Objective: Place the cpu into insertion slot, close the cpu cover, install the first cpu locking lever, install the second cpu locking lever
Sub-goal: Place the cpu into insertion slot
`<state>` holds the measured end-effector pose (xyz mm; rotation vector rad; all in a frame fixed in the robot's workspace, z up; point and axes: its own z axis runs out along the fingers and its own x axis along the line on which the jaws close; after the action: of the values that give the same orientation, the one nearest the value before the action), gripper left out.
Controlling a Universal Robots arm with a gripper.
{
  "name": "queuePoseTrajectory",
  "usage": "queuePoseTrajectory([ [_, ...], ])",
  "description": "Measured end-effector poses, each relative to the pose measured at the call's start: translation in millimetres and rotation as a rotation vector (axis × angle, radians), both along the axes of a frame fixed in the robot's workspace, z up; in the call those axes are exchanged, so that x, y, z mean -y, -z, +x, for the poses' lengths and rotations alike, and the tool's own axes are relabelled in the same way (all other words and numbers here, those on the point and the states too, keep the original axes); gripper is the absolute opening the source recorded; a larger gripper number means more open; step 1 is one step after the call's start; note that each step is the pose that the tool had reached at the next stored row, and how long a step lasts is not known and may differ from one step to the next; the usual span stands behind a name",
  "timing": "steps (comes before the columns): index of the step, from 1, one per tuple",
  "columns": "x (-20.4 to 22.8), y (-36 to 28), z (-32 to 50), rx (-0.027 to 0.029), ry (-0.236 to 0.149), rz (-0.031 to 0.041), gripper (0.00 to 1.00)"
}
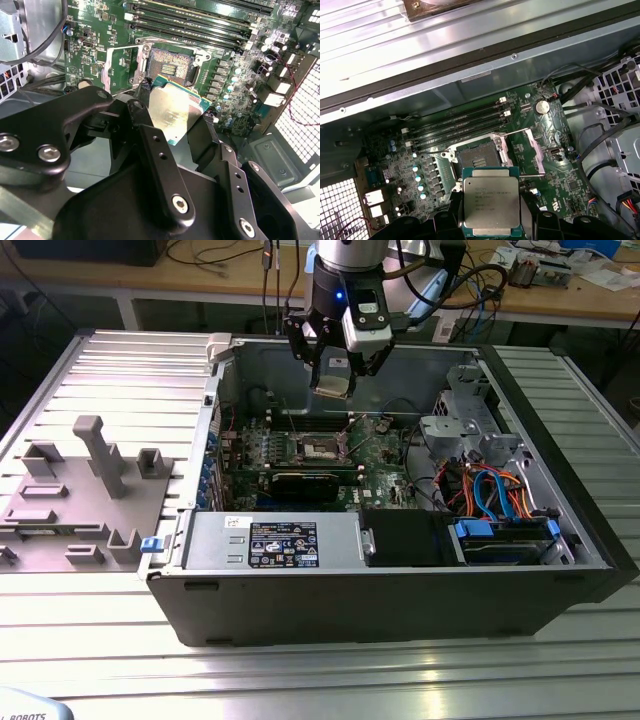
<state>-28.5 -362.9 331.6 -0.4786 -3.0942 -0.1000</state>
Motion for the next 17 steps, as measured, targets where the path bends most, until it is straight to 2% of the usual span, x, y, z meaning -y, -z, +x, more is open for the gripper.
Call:
queuePoseTrajectory([
  [17, 0.0, 0.0, 0.0, 0.0000, 0.010, 0.0000, 0.54],
])
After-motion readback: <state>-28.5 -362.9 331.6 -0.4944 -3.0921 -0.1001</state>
